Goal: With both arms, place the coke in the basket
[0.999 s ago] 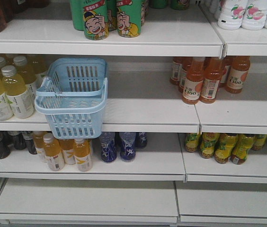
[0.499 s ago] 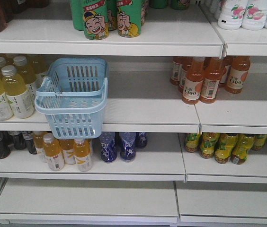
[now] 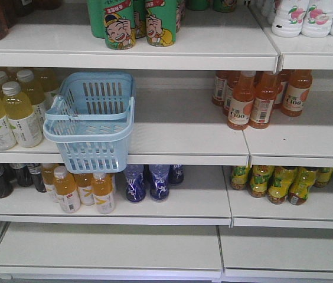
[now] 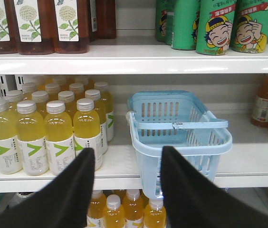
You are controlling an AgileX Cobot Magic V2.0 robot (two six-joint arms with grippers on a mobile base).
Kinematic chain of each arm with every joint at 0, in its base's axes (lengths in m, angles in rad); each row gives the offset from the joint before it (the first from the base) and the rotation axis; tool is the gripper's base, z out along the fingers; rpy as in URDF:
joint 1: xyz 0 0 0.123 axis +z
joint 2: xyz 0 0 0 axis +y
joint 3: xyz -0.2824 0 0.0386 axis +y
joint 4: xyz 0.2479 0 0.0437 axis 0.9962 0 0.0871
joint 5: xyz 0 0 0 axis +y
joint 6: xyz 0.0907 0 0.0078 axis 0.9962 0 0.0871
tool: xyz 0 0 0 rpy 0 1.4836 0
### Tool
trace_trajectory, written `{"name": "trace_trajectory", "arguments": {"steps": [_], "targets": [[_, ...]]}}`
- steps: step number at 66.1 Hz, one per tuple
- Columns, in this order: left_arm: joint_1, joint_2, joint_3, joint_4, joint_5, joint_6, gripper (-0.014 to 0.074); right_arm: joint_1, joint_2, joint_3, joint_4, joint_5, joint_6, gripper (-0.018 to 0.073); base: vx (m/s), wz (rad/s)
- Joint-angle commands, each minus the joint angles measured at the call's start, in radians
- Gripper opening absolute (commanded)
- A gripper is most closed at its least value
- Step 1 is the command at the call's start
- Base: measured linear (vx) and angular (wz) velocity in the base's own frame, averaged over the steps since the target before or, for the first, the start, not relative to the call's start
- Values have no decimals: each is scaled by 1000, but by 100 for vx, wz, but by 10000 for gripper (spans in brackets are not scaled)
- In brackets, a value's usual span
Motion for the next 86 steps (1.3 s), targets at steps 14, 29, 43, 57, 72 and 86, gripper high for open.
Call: {"name": "trace_trajectory", "arguments": {"steps": [14,29,43,57,72,86], "targets": [[-2,17,-35,-130,-98,-117,575,-3,-18,11,-8,-78,-6,-10,0,0],[-2,195,-36,-539,-180,-219,575,-3,-18,11,-8,-78,-6,-10,0,0],[-3,419,-55,-968,-168,-210,571,-3,-18,11,-8,-78,-6,-10,0,0],[-3,673,-242,-1085,35,-116,513,-3,-18,11,-8,-78,-6,-10,0,0],[-3,904,-412,-1367,178,-14,405,-3,-18,11,-8,-78,-6,-10,0,0],[-3,1084,-510,-1649,224,236,354,-3,-18,11,-8,-78,-6,-10,0,0]]}}
